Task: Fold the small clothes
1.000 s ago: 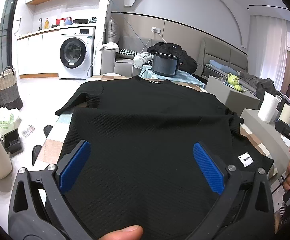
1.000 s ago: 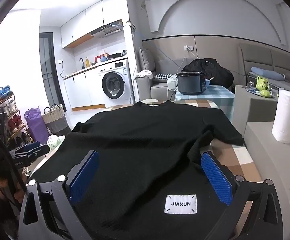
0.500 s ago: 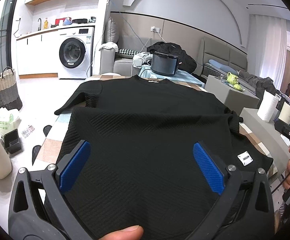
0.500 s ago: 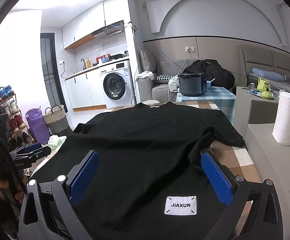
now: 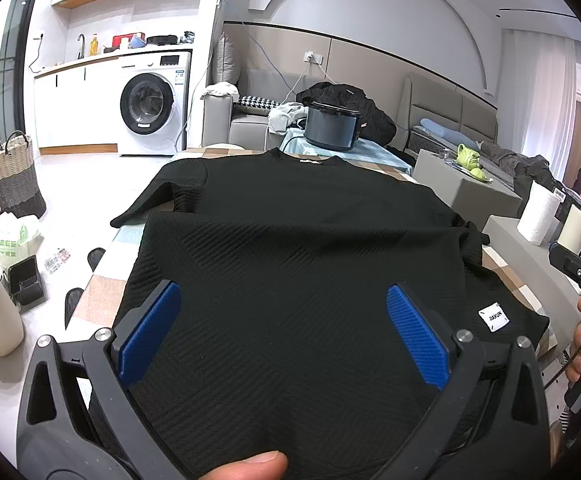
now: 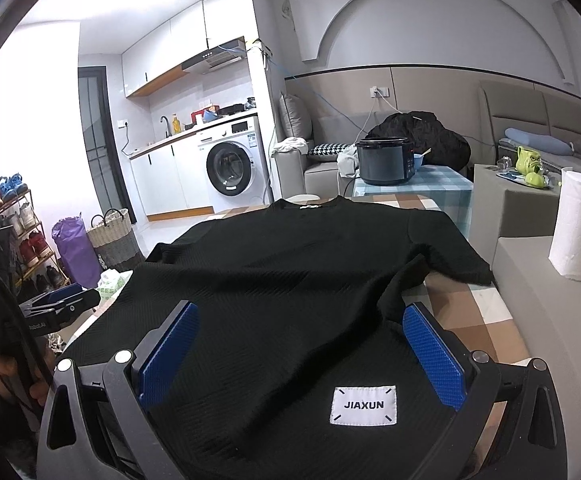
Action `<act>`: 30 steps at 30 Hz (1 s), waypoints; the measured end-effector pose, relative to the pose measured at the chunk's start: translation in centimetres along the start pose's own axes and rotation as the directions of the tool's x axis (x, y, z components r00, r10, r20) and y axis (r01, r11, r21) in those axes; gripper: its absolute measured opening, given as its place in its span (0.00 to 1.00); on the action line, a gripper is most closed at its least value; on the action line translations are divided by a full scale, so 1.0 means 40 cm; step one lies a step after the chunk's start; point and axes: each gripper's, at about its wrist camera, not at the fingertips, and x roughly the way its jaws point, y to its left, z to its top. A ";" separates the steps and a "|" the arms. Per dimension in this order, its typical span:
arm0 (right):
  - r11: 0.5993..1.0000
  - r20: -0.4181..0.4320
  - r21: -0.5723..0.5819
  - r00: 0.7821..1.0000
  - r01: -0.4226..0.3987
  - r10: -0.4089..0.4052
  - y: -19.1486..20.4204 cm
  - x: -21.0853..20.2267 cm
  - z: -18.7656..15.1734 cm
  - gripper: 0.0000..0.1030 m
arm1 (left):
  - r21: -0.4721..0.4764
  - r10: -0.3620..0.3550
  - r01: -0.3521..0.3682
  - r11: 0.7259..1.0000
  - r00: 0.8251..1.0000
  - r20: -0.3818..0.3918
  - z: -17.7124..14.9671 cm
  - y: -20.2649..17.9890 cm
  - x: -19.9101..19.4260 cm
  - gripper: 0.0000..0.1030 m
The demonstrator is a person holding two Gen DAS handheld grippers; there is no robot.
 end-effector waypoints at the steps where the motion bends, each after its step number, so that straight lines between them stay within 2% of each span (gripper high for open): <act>1: 1.000 0.000 0.001 1.000 0.000 0.000 0.000 0.000 0.000 1.00 | 0.000 0.001 -0.001 1.000 1.000 0.000 0.000 0.000 0.001 1.00; 30: 1.000 0.010 0.012 1.000 0.000 0.000 0.001 -0.012 -0.002 1.00 | 0.000 0.003 -0.003 1.000 1.000 0.003 0.005 0.004 -0.002 1.00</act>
